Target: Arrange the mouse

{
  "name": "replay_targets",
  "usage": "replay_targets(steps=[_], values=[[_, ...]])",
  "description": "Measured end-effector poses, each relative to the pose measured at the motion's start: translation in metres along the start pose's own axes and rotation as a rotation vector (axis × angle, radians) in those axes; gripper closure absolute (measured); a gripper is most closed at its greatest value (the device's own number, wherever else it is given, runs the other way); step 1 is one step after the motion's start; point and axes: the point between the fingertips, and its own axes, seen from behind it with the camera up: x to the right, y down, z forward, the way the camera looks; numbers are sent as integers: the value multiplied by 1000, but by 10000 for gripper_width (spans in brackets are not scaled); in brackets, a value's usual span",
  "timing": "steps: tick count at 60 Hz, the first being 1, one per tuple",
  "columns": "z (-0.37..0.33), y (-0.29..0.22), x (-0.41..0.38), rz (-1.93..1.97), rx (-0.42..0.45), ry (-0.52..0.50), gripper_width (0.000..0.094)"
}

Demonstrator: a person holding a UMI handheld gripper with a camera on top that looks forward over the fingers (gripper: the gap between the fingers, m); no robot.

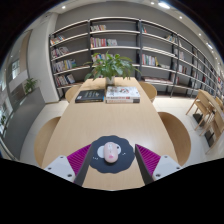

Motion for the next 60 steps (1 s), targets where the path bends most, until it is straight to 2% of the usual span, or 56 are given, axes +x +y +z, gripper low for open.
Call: replay_targets(steps=[10,28,60], values=[[-54,8,3,-37,48,-17,97],[-114,34,19,-41,63,-35,99],[-136,43,17,-25,80,-43,99]])
